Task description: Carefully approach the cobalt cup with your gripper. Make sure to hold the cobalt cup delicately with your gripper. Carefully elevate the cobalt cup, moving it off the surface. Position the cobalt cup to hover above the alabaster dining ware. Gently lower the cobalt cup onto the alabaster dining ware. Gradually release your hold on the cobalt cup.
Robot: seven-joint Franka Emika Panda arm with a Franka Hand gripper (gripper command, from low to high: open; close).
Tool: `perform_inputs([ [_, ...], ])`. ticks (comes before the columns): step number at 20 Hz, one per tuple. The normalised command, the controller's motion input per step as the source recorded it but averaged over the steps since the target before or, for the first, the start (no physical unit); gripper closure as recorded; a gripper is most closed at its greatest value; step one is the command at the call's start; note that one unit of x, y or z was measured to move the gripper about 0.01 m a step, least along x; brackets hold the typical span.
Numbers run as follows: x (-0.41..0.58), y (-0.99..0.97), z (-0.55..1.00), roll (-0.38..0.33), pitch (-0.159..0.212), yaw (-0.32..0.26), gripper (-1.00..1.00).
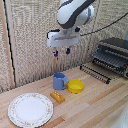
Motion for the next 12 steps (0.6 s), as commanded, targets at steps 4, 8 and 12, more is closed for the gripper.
perform_inputs([
  [4,0.217,-0.58,-0.20,0.016,0.000,0.060,-1.00],
  [8,0.037,-0.50,-0.32,0.000,0.037,0.056,-1.00],
  [12,-0.056,-0.21,-0.32,-0.010,0.060,0.029,-1.00],
])
